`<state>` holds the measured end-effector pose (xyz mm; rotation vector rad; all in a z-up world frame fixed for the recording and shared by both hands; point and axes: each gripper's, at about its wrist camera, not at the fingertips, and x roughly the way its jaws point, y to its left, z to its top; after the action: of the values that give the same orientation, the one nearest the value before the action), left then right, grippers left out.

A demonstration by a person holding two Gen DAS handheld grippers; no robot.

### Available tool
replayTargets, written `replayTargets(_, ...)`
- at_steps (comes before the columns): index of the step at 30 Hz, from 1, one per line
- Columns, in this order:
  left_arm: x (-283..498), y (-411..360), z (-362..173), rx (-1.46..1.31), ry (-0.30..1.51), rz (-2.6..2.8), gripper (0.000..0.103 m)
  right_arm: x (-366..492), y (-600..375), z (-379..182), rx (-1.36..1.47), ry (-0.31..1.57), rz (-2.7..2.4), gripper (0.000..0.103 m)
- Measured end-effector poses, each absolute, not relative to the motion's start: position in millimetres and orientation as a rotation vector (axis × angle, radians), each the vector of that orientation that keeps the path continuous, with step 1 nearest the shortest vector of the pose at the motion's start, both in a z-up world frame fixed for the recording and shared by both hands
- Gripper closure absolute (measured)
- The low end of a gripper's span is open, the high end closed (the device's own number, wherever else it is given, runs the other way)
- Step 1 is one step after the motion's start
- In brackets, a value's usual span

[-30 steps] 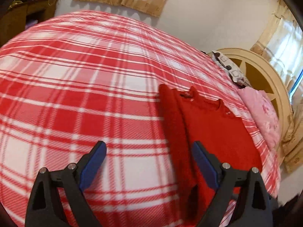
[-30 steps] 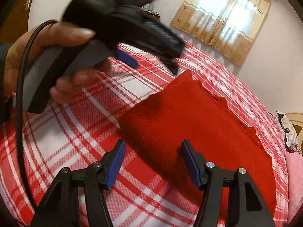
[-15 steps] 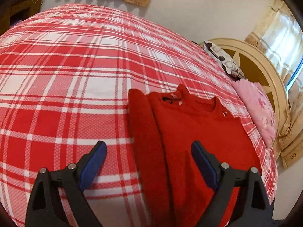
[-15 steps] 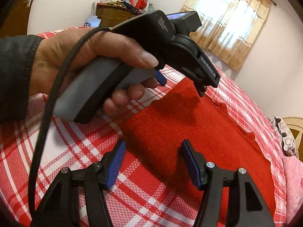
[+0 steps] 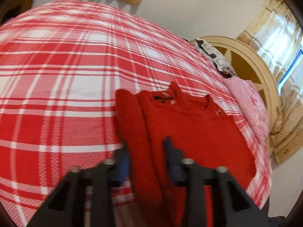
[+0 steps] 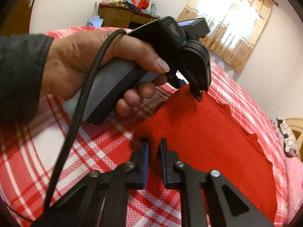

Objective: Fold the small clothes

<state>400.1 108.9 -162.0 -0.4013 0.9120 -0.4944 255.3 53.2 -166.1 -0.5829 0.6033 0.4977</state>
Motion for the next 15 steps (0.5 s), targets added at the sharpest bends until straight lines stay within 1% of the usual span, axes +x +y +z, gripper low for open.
replayTargets(1,401,111,-162,-0.42,0.915,-0.499,0.086,255,51,-163,-0.572,0.598,0.499,0.096)
replayTargets(4,402,117,-160,-0.484,0.927,-0.513,0.088,250,40,-154,-0.543,0.579,0.5,0.096)
replayTargets(8,401,124,-157,-0.571,0.938,-0.516,0.088,250,23,-146,-0.481,0.587,0.5,0.096)
replayTargets(15,399,114,-141,-0.613,0.932,-0.524,0.088,249,-15,-135,-0.36,0.592,0.483,0.097)
